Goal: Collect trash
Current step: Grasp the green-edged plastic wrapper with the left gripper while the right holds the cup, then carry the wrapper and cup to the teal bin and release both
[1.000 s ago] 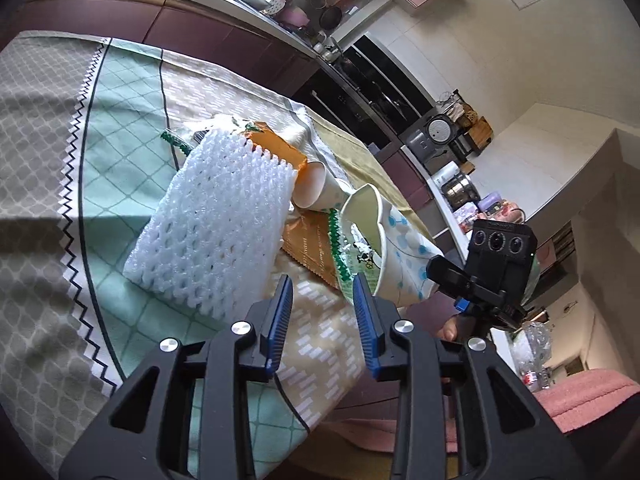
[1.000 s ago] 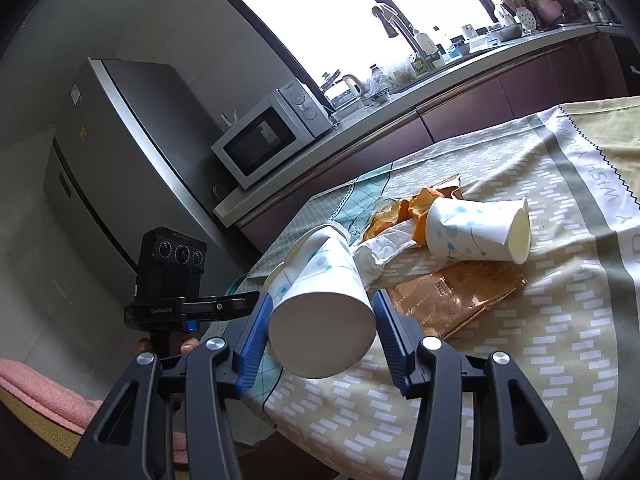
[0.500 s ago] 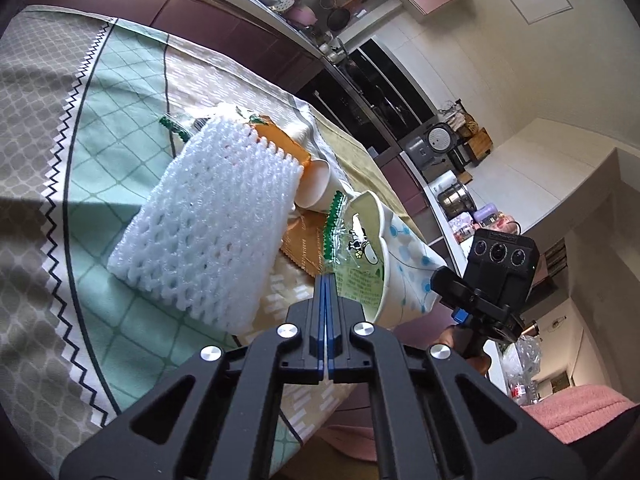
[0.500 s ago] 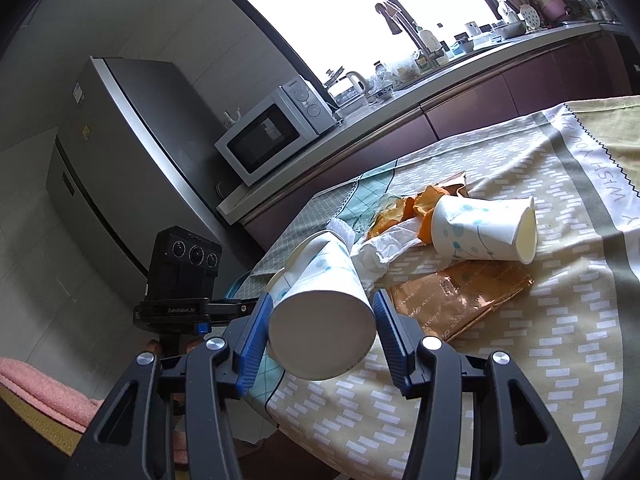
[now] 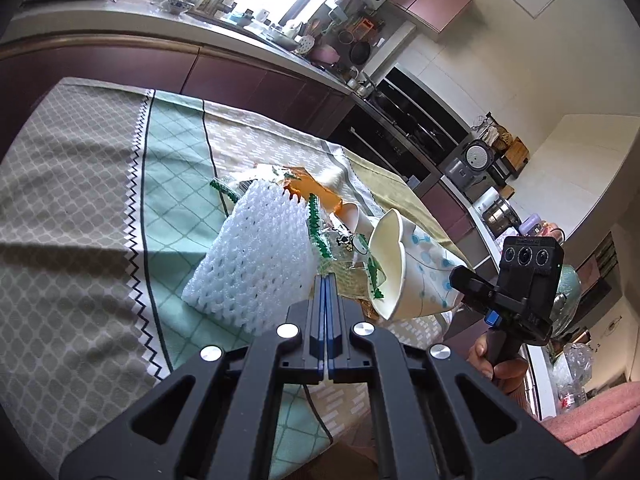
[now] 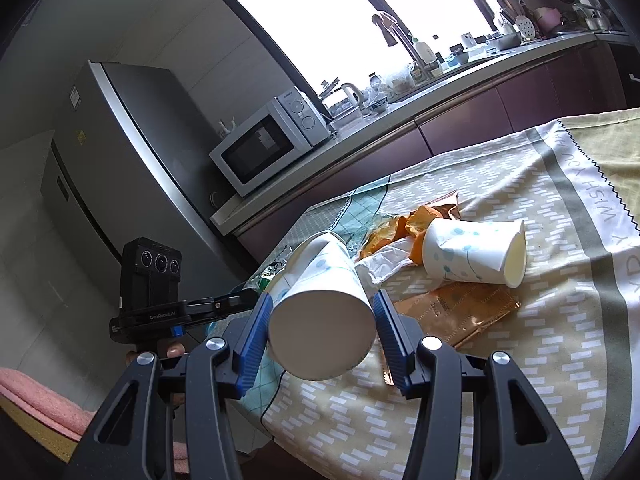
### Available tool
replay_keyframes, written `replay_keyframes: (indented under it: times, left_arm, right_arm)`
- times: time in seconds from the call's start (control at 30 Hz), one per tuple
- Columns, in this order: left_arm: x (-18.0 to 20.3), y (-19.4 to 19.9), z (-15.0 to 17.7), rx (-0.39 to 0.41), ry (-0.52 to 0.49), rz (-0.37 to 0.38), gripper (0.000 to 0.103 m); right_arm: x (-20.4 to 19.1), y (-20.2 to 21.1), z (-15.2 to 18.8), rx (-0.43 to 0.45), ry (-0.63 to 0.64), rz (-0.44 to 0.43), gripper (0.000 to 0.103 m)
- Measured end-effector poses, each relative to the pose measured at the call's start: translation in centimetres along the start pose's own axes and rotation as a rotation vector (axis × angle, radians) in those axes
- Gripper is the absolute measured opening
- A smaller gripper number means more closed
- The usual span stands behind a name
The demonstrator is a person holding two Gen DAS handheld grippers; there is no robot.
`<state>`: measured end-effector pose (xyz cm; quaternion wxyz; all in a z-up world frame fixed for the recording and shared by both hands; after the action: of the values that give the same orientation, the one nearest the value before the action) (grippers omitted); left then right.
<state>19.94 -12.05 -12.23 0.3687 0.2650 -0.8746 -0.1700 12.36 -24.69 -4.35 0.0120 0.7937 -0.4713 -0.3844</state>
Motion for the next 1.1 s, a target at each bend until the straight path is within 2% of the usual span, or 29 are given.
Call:
replay_keyframes:
  times: [0.27,0.37,0.43,0.5,0.57,0.6,0.63,0.77,0.97,1.1]
  left_arm:
    - [-1.2,6.7,-1.5,0.125,-0.03,-0.128,0.001]
    - [-2.4,8.9,-1.4,0.143,-0.031,-0.165,0.001]
    - [-3.4,9.6,-0.9,0.129,-0.03,-0.189,0.0]
    - [-4.6,9.5,-0.2,0.1,-0.019,-0.219,0.004]
    - [-5.5,8.8,0.8,0.063,-0.02,-0.229,0.018]
    - [-6.0,8.3,1.3,0.045,-0.018,-0.238,0.032]
    - [-6.5,7.8,1.7,0.034,-0.017,-0.258,0.037]
    - [-7.7,5.3,2.3,-0.004,0.013,-0.271,0.037]
    - [-9.6,2.9,2.0,-0.047,0.058,-0.249,0.052]
    - [-9.4,2.1,1.7,-0.06,0.043,-0.253,0.051]
  right_arm:
    - [-2.4,-2.3,-0.6,-0.016,0.029,-0.063,0.05]
    - [-3.6,-3.8,-0.4,-0.039,0.052,-0.08,0.05]
    - [-4.1,-4.5,-0.3,-0.048,0.057,-0.092,0.05]
    - [-4.2,-4.8,-0.3,-0.051,0.057,-0.094,0.05]
    - [-4.1,-5.1,-0.2,-0.055,0.051,-0.092,0.05]
    - [-4.2,-5.3,-0.1,-0.058,0.049,-0.088,0.05]
    - [-4.0,-5.4,0.0,-0.062,0.045,-0.083,0.05]
    - [-3.5,-5.5,0.3,-0.07,0.029,-0.07,0.05]
    - [-3.2,-5.7,0.7,-0.082,0.022,-0.06,0.05]
    - [-2.9,-6.2,0.8,-0.09,0.017,-0.055,0.05]
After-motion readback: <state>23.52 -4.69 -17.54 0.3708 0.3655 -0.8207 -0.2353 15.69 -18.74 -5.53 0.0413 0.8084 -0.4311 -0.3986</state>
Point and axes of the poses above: each gripper's, at about its wrist camera, not at the fingertips, and y roughly against the way its jaws point, x to its right, z to its underside, the point moved 10 cm from there along -y, roughly the way its jaws point, and after that the axes turned 2 degrees about -y, right-handed, at the moved point
